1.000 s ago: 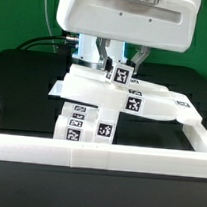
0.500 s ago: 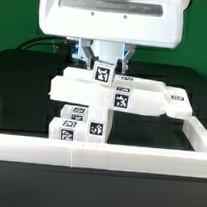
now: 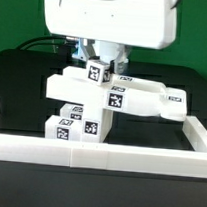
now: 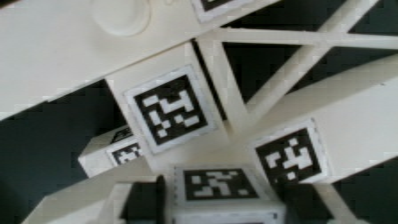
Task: Assemble chair
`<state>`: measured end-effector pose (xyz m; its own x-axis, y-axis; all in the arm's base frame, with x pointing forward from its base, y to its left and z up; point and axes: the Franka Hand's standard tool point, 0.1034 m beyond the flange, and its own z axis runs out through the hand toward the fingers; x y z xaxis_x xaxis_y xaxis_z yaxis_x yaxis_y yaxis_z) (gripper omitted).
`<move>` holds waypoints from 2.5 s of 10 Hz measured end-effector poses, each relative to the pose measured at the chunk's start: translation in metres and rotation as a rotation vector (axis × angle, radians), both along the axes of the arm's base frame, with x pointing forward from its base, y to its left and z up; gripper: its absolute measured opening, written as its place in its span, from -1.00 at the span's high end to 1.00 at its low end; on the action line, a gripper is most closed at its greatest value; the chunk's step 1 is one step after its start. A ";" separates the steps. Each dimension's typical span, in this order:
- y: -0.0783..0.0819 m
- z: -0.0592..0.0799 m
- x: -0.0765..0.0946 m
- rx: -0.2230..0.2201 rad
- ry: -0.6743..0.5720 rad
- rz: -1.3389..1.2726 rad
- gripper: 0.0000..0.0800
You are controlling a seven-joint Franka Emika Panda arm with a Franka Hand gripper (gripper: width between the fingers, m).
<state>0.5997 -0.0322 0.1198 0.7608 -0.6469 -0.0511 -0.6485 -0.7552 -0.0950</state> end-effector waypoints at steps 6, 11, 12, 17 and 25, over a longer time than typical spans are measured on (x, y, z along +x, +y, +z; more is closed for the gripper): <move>0.002 0.000 0.002 0.027 0.025 -0.427 0.28; -0.009 0.000 0.006 0.127 -0.043 -0.888 0.28; -0.009 0.000 0.007 0.139 -0.049 -0.949 0.28; -0.006 0.001 0.009 0.114 -0.041 -0.850 -0.56; -0.009 -0.001 0.007 -0.008 -0.126 -0.051 -0.62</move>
Offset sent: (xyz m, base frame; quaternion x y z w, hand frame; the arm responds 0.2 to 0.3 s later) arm 0.0000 0.0000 0.0000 0.0000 0.0000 0.1296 0.9916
